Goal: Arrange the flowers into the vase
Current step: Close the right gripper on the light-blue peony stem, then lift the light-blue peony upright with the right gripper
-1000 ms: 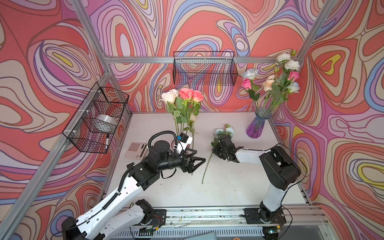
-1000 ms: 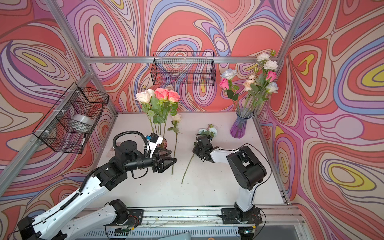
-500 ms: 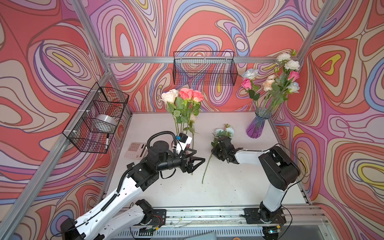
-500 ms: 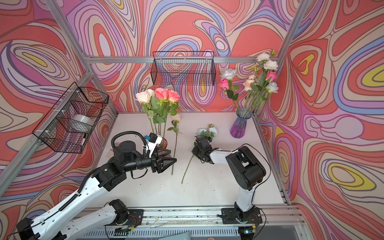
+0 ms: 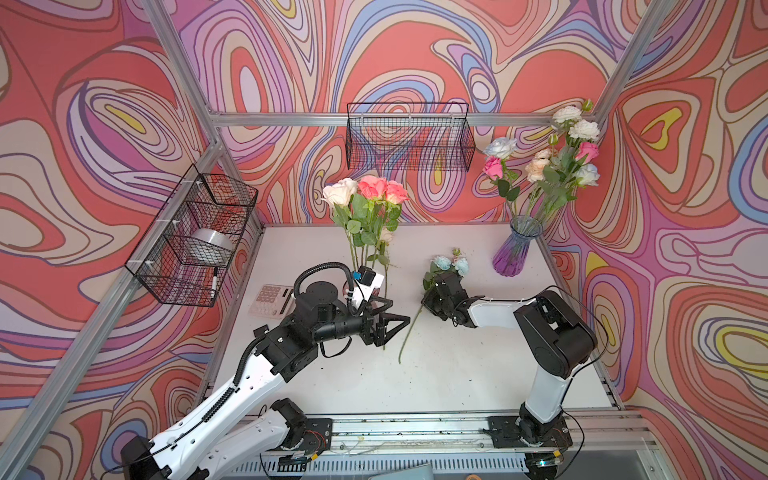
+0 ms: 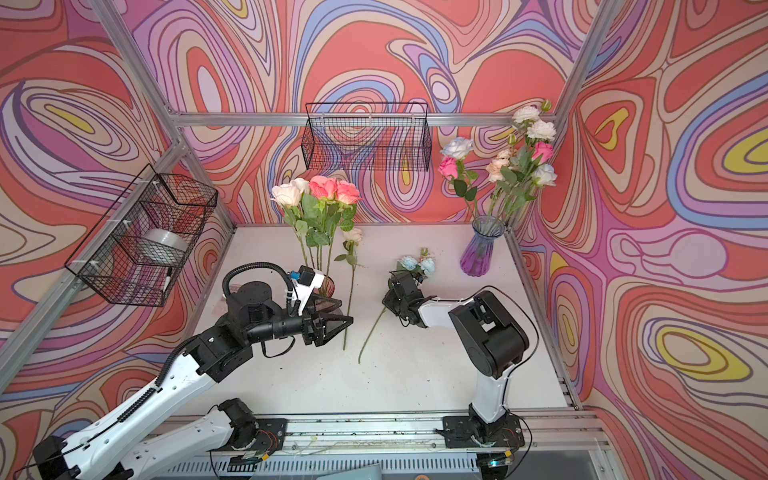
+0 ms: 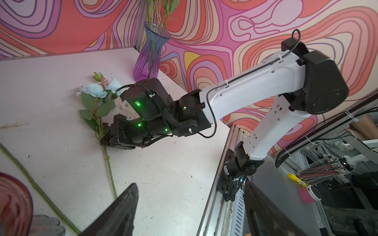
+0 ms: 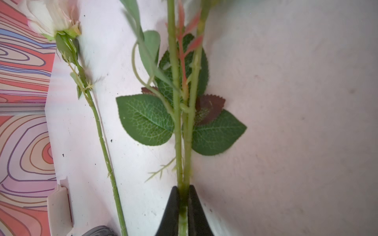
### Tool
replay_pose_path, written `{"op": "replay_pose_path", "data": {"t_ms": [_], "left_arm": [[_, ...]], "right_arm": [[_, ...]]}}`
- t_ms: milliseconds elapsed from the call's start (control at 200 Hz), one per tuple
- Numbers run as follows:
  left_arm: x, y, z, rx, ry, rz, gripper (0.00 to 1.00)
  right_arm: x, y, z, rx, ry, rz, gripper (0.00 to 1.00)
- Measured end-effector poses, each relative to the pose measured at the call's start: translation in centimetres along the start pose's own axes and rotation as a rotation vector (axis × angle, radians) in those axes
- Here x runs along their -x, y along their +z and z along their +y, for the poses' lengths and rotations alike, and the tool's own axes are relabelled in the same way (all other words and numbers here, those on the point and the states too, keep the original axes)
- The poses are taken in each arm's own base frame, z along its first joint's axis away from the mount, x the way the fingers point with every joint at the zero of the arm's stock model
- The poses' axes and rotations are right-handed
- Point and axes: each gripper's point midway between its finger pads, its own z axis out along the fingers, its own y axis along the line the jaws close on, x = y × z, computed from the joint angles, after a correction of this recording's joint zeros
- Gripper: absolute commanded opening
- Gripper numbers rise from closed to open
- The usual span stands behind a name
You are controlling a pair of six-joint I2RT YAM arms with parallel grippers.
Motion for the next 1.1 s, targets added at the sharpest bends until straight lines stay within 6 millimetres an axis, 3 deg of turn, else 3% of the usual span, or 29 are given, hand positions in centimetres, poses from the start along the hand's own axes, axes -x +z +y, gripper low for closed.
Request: {"op": "replay_pose_path", "data": {"t_ms": [170,335,696,1102], "left_arm": [[-0.2,0.0,0.1,0.002,-0.003,0.007,0.81],[-0.2,0.0,0.1,0.008,-0.002,0.009,0.81],[0.3,-1.0,0.4,0.054,0.033,-0.026,0.81],[3.2,-4.3,1.9,0.241,0.101,-0.187,0.84]], "right_arm": [[0.1,-0.7,-0.4,-0.011,-0.010,-0.009,0.00],[0.6,-2.6,-0.2,-0.008,-0.037,-0.038,0.00],[2.8,-7.9,3.9,0.108,-0.175,-0.150,0.00],[2.5,-15.7,10.1,0.271,-0.373,-0.312,0.00]]}}
